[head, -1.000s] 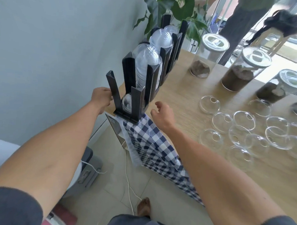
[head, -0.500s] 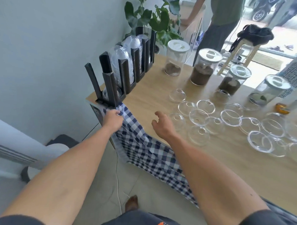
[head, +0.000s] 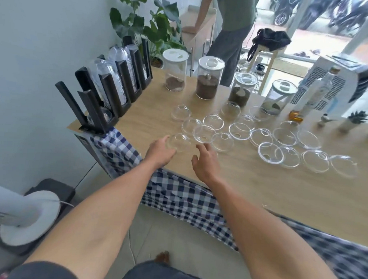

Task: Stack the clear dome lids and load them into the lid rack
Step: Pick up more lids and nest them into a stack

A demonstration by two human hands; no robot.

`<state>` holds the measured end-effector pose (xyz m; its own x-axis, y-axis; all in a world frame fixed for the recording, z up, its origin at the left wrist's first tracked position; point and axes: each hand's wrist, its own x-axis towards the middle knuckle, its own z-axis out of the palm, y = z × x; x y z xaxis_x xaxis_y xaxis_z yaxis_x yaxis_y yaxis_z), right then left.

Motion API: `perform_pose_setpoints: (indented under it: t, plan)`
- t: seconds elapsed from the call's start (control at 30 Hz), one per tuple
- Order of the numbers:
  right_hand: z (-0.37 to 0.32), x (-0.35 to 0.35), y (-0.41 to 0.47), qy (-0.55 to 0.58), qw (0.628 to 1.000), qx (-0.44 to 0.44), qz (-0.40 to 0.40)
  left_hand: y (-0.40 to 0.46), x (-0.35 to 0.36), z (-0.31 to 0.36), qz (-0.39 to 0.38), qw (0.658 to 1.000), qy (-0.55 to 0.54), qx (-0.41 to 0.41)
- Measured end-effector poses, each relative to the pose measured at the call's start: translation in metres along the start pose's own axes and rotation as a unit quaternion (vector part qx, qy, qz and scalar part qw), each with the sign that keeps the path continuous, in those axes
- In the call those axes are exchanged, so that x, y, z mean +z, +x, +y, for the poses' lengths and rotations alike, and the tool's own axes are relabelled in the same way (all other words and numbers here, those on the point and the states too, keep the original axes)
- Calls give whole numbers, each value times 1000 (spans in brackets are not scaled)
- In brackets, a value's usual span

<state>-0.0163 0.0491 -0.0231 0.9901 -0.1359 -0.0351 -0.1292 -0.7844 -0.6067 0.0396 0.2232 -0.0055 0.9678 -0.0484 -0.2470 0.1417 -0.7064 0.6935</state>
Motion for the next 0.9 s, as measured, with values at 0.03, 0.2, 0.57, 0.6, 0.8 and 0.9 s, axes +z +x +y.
perform_pose_setpoints:
  t: [0.03,0.2,0.57,0.6,0.8,0.9]
  plan:
    - [5,-1,0,-11,1000,4,12,5,5,2,-8,1000,23,13]
    - [20,-2,7,-45,998,36,24,25,19,10,-30,989,132,67]
    - [32,30,18,-102,989,100,36,59,39,-5,-47,977,178,106]
    - [32,32,18,-98,989,104,39,59,40,-7,-45,977,175,109]
    - [33,33,16,-92,988,109,62,58,41,-13,-7,977,155,144]
    - [36,30,9,-76,988,113,77,56,40,-15,-4,976,150,155]
